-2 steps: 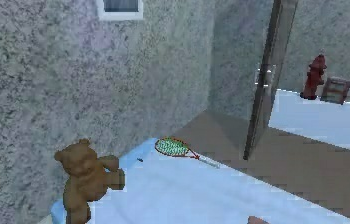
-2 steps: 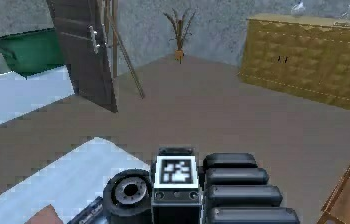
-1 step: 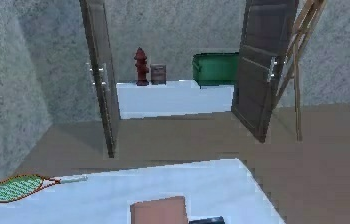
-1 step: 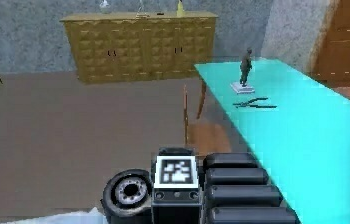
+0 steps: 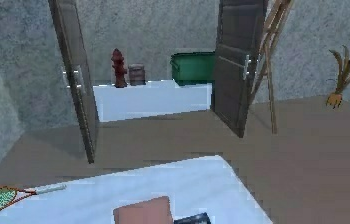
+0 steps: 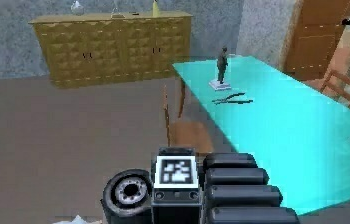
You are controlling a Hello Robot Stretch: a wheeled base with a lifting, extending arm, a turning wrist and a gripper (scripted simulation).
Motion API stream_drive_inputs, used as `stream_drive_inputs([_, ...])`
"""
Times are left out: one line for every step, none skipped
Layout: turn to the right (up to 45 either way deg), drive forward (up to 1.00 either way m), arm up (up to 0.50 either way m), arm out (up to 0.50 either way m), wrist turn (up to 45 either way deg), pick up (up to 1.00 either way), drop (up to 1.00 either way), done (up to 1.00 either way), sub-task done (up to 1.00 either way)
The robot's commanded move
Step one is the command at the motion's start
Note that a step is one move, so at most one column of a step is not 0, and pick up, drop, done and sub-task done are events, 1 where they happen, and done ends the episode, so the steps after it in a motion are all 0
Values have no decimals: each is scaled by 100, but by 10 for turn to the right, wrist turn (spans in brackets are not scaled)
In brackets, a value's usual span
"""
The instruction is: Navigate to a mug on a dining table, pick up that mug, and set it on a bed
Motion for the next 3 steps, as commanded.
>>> stream_drive_inputs([-390,0,0,0,0,0,0,0,0])
stream_drive_inputs([450,0,0,0,0,0,0,0,0])
stream_drive_inputs([450,0,0,0,0,0,0,0,0])
